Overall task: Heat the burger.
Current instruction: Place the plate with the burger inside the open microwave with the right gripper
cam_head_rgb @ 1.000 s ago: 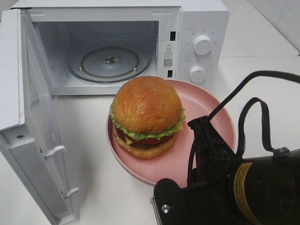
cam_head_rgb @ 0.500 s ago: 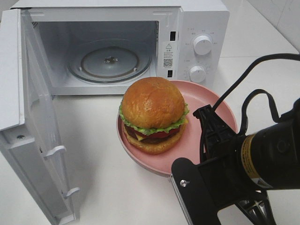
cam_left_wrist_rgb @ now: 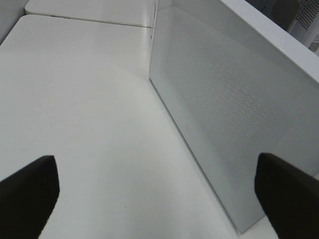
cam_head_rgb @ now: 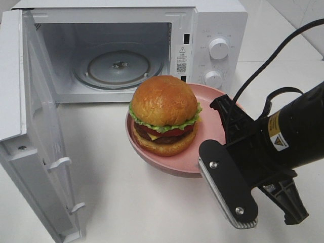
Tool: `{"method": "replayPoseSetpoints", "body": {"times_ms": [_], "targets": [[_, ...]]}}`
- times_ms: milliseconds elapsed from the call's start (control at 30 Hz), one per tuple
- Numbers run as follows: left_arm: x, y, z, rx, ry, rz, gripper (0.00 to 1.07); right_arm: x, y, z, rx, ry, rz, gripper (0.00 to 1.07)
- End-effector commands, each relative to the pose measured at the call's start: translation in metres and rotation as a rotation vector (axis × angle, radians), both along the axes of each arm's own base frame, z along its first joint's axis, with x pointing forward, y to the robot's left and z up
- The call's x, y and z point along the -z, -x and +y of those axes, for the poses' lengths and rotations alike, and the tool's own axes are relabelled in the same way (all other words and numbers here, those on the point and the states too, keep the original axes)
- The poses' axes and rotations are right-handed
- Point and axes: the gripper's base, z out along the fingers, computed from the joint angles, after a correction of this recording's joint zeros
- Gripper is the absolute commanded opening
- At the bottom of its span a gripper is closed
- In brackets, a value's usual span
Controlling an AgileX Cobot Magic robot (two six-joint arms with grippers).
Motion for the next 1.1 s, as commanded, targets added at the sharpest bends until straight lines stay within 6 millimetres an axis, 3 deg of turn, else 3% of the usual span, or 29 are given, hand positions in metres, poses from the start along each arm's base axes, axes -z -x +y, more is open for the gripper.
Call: {"method": "replayPoseSetpoints", "body": {"times_ms": [33,433,1100], "targets": [[0.0,0.003,0.0,0.005,0.002,-0.02,1.0,-0.008,-0.009,0.001,-0.033,-0.069,-0.054,0.0],[0.0,0.003,0.0,0.005,0.002,-0.02,1.0,-0.014,-0.019,0.003,-0.054,-0.057,-0.12,0.0],[0.0,0.003,0.0,0.005,0.002,-0.02,1.0,-0.007,-0.065,0.046,-0.034,-0.103,-0.134,0.0]]}}
